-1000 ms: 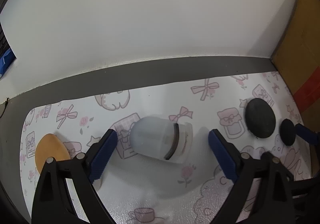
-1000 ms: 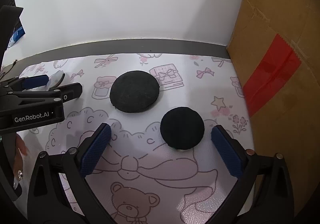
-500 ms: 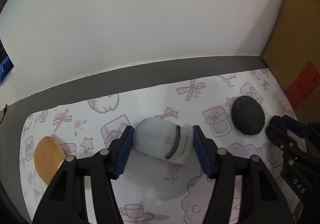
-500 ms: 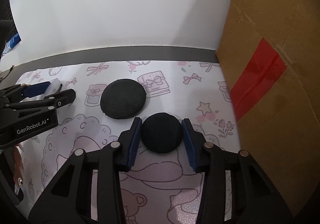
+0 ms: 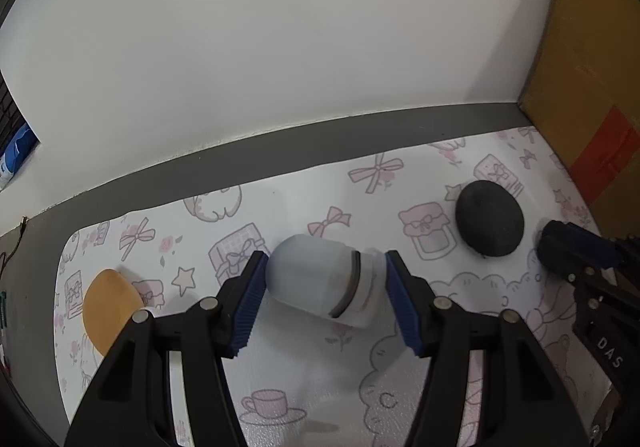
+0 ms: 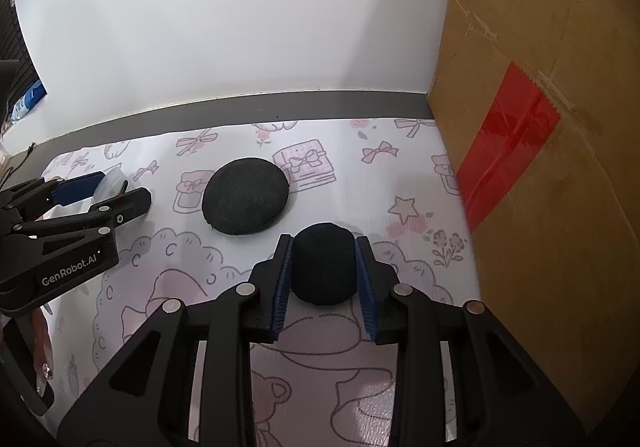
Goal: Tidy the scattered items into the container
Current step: 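Grasp the white bottle with the left tool while the right tool grasps the small black pad, then lift the white bottle and black pad and carry them over the box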
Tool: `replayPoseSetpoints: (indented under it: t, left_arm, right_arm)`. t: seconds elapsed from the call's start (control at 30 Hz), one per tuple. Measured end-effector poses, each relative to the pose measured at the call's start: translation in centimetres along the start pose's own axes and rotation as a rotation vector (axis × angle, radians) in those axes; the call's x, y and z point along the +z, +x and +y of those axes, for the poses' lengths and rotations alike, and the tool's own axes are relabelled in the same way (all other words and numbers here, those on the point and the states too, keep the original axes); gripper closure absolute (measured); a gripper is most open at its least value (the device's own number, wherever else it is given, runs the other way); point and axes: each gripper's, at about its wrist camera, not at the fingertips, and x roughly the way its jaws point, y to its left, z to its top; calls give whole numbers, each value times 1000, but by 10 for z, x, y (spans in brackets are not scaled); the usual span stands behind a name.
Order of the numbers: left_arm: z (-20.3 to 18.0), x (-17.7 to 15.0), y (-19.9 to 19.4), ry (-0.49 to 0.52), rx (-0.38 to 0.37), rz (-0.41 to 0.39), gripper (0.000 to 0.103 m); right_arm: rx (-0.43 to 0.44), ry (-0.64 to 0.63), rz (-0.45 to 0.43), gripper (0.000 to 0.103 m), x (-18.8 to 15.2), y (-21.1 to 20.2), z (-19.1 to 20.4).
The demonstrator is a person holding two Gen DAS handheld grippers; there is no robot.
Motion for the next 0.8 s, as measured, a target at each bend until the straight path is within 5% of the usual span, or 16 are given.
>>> replayPoseSetpoints:
  t: [0.17,0.5,0.8]
  left_arm:
    - [30,-3,-14,-6,5,-15,45]
    - [11,9,-47,-20,22,-51,45]
    - [-10,27,-97,-33,28,-82,45]
  right_arm:
    - [4,-6,-1,72,0,-4,8]
    - [12,-32,-39,72,13,-24,15]
    - [15,-65,-106,72,38,-85,22]
